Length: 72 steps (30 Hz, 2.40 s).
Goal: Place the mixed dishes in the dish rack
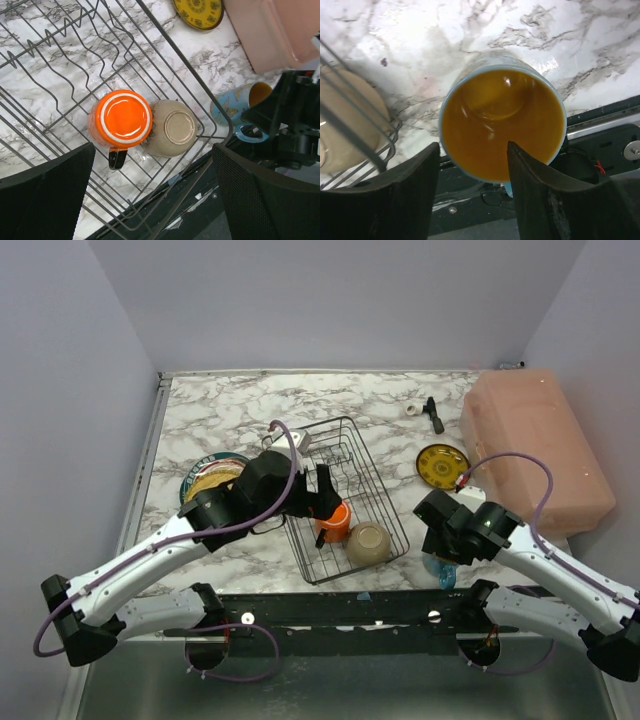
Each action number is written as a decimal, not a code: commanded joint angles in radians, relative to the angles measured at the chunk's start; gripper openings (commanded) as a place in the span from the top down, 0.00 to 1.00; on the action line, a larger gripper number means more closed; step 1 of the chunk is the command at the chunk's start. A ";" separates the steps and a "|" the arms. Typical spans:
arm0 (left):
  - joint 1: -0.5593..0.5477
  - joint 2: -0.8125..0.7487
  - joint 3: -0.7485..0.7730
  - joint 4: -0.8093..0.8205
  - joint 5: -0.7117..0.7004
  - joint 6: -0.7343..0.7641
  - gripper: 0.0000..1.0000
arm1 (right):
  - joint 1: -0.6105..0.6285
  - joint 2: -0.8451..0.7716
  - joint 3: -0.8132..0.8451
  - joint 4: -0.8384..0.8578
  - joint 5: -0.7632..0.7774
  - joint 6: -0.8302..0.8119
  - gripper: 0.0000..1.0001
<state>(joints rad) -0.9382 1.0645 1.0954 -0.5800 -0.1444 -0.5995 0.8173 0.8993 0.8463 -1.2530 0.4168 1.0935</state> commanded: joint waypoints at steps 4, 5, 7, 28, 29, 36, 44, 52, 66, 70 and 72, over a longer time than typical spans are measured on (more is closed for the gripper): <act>-0.005 -0.173 -0.102 0.014 0.040 -0.019 0.01 | 0.002 0.080 -0.086 0.125 0.039 0.039 0.47; -0.005 -0.186 -0.110 0.017 0.039 -0.020 0.01 | 0.002 0.089 -0.095 0.140 0.042 0.045 0.54; -0.005 -0.204 -0.117 0.014 0.039 -0.022 0.01 | 0.002 0.104 -0.115 0.161 0.042 0.063 0.67; 0.001 -0.242 -0.188 0.059 0.099 -0.026 0.02 | 0.002 -0.147 0.229 0.109 0.226 -0.079 1.00; 0.001 -0.245 -0.192 0.065 0.101 -0.026 0.02 | 0.002 -0.150 0.247 0.117 0.230 -0.092 1.00; 0.026 -0.291 -0.226 0.120 0.172 -0.080 0.01 | 0.002 -0.267 0.175 0.644 -0.219 -0.210 1.00; 0.077 -0.369 -0.318 0.274 0.310 -0.225 0.02 | 0.002 -0.182 -0.022 1.219 -0.619 -0.003 1.00; 0.203 -0.520 -0.492 0.465 0.430 -0.476 0.02 | 0.002 -0.069 -0.137 1.680 -0.790 0.182 1.00; 0.337 -0.487 -0.675 0.939 0.709 -0.790 0.02 | 0.002 0.023 -0.219 2.027 -0.875 0.340 1.00; 0.338 -0.522 -0.648 0.828 0.681 -0.702 0.02 | 0.002 0.004 -0.242 2.007 -0.853 0.331 1.00; 0.338 -0.546 -0.629 0.753 0.655 -0.643 0.01 | 0.002 0.006 -0.251 2.021 -0.855 0.341 1.00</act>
<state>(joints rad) -0.6079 0.5636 0.4335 0.2623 0.5106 -1.3354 0.8162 0.9390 0.5919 0.5846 -0.4137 1.3876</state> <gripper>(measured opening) 0.985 0.131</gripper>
